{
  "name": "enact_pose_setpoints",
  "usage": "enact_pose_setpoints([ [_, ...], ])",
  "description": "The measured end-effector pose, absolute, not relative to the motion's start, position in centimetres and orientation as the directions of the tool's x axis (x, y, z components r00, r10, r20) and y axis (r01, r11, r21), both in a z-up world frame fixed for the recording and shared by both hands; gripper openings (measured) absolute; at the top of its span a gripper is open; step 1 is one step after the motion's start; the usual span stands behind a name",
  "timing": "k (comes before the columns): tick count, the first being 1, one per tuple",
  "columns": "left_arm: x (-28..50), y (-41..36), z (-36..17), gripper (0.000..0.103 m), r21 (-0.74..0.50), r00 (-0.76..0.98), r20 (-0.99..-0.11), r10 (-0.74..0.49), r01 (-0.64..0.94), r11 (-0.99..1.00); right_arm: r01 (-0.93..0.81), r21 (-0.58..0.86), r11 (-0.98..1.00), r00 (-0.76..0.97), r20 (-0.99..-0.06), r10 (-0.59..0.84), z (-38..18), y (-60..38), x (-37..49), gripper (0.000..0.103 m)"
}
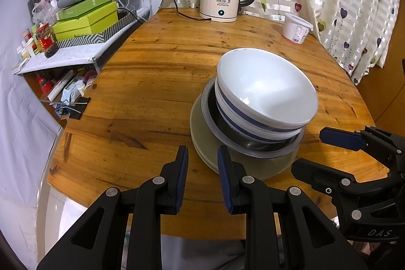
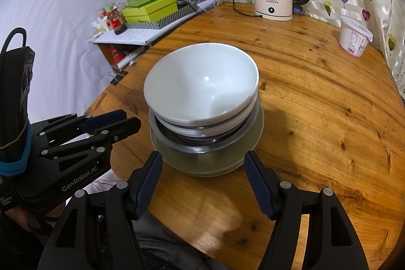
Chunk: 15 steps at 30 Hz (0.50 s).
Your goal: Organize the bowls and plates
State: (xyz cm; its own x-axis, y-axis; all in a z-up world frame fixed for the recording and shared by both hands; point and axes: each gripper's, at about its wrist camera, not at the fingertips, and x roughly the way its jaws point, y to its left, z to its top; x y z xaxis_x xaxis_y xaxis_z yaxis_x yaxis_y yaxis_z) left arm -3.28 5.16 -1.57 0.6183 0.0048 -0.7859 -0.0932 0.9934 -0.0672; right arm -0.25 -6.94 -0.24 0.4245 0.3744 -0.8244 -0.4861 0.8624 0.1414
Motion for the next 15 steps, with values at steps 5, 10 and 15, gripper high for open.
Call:
enact_pose_setpoints([
  [5,-3.32,5.18,-1.67,0.025,-0.068,0.616,-0.787,0.003,-0.093,0.993,-0.486,0.141,0.863,0.425,-0.825,0.374,-0.19,-6.88,-0.26,0.068],
  [10,-3.33,5.18,-1.74,0.025,-0.069,0.615,-0.788,0.003,-0.093,0.993,-0.486,0.141,0.862,0.424,-0.825,0.374,-0.17,-6.86,-0.26,0.068],
  [15,-3.38,5.19,-1.89,0.025,-0.07,0.613,-0.79,0.001,-0.092,0.993,-0.487,0.141,0.862,0.424,-0.825,0.374,-0.2,-6.88,-0.28,0.068],
])
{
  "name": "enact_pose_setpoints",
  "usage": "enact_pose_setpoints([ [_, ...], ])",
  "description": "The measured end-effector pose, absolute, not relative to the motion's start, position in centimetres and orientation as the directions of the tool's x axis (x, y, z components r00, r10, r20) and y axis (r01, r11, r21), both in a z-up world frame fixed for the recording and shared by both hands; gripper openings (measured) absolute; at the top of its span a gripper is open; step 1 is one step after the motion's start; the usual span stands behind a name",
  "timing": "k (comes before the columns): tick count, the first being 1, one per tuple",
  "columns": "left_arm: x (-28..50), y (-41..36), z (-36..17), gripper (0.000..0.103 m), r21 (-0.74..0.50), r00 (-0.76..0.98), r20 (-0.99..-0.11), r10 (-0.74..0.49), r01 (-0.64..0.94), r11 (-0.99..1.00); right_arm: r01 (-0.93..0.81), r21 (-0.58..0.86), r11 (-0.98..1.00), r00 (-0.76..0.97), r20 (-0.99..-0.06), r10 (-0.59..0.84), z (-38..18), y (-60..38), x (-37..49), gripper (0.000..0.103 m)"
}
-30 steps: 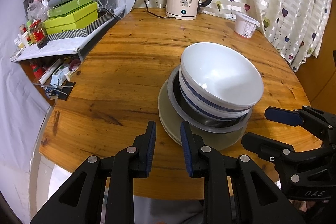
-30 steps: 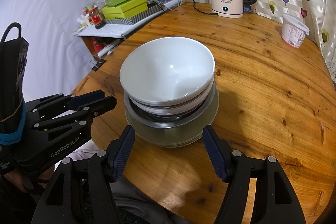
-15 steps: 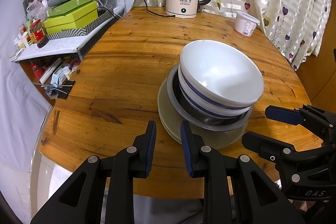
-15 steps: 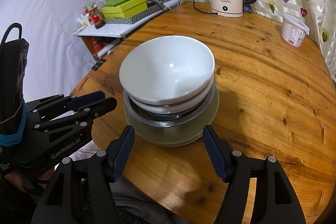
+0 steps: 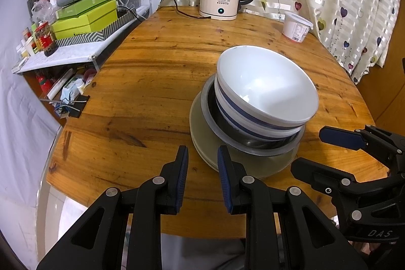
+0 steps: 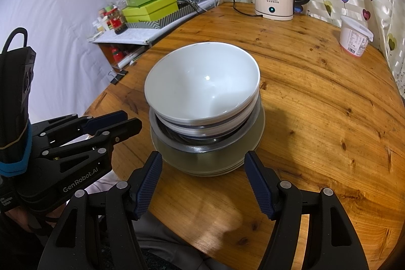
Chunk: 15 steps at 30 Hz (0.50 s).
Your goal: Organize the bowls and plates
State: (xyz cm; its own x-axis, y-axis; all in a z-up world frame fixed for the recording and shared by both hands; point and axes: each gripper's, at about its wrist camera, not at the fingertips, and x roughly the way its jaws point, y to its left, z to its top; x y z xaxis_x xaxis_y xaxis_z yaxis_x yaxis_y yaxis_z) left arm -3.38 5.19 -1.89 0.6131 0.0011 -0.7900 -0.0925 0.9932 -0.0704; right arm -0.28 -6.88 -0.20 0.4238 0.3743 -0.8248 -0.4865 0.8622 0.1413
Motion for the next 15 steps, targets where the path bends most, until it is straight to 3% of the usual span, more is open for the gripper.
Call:
enact_pose_setpoints([
  [15,-3.37,5.12,-2.1,0.025,-0.071,0.61,-0.792,0.0,-0.091,0.993,-0.486,0.14,0.862,0.424,-0.825,0.373,-0.27,-6.9,-0.29,0.068],
])
